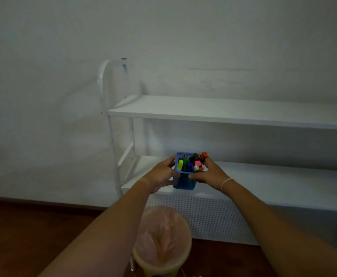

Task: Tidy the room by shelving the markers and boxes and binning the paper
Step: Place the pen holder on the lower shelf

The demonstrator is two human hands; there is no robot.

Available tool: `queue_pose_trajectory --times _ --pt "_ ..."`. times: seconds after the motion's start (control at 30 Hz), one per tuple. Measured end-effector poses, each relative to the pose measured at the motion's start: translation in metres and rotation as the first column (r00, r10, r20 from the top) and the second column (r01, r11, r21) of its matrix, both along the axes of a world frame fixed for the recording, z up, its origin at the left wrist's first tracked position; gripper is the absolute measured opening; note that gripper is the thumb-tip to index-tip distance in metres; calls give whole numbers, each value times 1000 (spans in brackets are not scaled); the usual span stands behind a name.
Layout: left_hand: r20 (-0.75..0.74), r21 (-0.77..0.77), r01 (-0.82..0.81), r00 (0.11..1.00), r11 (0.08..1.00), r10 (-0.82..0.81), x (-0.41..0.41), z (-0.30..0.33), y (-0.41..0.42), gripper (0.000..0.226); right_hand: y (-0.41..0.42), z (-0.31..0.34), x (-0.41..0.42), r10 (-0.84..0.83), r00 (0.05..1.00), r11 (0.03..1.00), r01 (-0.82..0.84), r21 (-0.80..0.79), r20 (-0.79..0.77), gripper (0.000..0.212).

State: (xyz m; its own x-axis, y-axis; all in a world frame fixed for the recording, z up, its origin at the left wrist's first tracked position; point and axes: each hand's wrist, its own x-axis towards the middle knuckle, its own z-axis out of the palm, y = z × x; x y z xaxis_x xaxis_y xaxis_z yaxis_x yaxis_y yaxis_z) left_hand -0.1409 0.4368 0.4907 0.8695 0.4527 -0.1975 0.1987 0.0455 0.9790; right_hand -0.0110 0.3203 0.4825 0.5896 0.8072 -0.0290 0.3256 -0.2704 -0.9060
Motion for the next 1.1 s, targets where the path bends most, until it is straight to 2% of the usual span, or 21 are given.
queue_pose_trajectory --times 0.1,0.37,0.47,0.7,0.87,1.0,1.1 --pt "-8 0 -68 998 998 68 -9 -12 33 74 39 -12 -5 29 1000 1000 -29 -3 -11 78" --pt "32 -25 -225 974 974 226 -15 -40 96 65 112 -32 -19 33 999 999 -32 29 -38 76" --pt "63 -53 -288 955 956 291 -12 -50 111 62 133 -38 -19 -14 1000 998 15 65 -24 66" --pt "66 51 -376 926 925 372 -4 -64 136 49 160 -48 -29 -103 992 985 112 134 -74 55" --pt "60 82 -384 923 920 380 -4 -62 144 45 171 -50 -31 -111 991 986 119 114 -70 58" --pt "20 120 -374 927 919 375 -5 -63 142 44 165 -49 -33 -84 994 994 89 63 -74 70" --pt "-21 106 -426 902 898 431 -4 -60 135 51 149 -46 -33 -83 992 996 87 36 -98 73"
